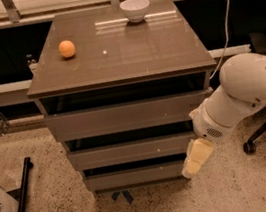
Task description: Open middle drawer
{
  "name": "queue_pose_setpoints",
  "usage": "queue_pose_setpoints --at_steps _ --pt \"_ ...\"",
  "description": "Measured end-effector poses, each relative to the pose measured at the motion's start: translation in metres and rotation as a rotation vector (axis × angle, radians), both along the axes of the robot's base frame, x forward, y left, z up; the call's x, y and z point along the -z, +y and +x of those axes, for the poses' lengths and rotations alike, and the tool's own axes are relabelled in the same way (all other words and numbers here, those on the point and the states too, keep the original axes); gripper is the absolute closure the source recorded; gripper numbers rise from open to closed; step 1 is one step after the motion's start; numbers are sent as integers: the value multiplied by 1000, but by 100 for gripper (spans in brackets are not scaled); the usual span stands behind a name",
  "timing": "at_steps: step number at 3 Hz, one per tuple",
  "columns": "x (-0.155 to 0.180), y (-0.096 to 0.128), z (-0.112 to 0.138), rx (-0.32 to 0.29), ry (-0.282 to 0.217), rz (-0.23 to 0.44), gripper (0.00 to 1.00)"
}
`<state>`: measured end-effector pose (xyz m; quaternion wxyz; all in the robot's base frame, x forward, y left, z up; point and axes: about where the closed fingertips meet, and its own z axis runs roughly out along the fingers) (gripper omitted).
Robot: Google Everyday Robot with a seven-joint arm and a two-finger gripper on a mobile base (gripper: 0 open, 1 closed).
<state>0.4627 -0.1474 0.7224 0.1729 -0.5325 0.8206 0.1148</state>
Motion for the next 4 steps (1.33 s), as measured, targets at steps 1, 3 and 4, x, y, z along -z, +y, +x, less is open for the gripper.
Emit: queue_pose_setpoints --at_steps 1,3,4 --pt "29 7 6 21 14 33 0" --pt "82 3 40 75 -2 119 0" --pt "122 -6 61 119 3 172 0"
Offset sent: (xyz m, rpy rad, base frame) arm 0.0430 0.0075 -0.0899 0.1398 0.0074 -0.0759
